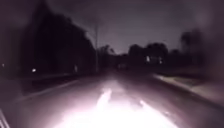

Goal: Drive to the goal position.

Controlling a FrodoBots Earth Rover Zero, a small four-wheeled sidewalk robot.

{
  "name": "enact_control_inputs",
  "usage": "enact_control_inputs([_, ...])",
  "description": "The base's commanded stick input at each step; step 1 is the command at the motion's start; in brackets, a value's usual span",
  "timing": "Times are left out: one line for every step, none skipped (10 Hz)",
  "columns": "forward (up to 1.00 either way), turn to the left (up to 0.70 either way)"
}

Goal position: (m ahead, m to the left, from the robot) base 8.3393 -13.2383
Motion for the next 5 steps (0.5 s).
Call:
enact_control_inputs([0.70,0.00])
enact_control_inputs([0.70,0.00])
enact_control_inputs([0.70,0.00])
enact_control_inputs([0.70,0.00])
enact_control_inputs([0.70,0.00])
